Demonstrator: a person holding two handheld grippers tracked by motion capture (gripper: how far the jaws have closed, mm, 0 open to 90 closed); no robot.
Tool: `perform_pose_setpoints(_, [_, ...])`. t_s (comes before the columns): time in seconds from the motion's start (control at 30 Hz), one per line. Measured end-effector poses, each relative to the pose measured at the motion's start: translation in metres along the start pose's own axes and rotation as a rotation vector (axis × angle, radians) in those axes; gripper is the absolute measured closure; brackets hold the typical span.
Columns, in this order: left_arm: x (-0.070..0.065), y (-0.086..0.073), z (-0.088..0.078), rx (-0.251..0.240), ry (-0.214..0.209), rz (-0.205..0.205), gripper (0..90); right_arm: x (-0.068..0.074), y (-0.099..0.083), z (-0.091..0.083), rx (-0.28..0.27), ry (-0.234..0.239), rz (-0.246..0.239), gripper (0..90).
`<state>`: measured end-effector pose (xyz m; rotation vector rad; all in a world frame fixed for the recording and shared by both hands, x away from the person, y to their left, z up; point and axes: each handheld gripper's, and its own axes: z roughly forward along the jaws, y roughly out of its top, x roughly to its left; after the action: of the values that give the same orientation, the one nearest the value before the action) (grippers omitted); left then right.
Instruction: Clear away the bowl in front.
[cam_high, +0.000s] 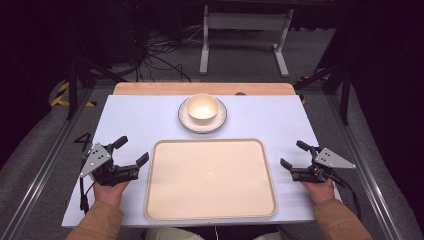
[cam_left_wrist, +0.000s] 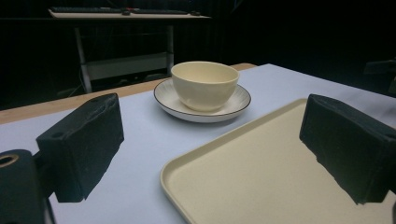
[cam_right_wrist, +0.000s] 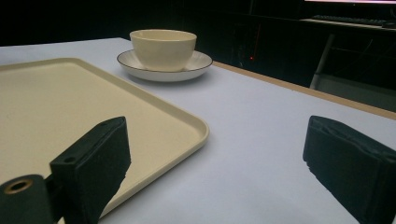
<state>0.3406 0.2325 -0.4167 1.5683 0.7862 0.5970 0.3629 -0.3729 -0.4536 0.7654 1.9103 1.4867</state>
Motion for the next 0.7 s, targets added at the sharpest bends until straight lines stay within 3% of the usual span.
perform_pose_setpoints(0.3, [-0.001,0.013,0.002,-0.019,-0.014,0.028,5.4,0.000,0.000,0.000,0.004,-0.001,0.005,7.6])
perform_pose_setpoints(0.53, [-0.006,0.022,0.009,0.012,-0.031,0.042,6.4,0.000,0.000,0.001,0.006,-0.004,0.006,7.6])
perform_pose_setpoints(0.7, [-0.006,0.028,0.026,0.021,-0.041,0.045,6.7,-0.001,0.000,0.000,0.005,-0.004,0.009,7.6])
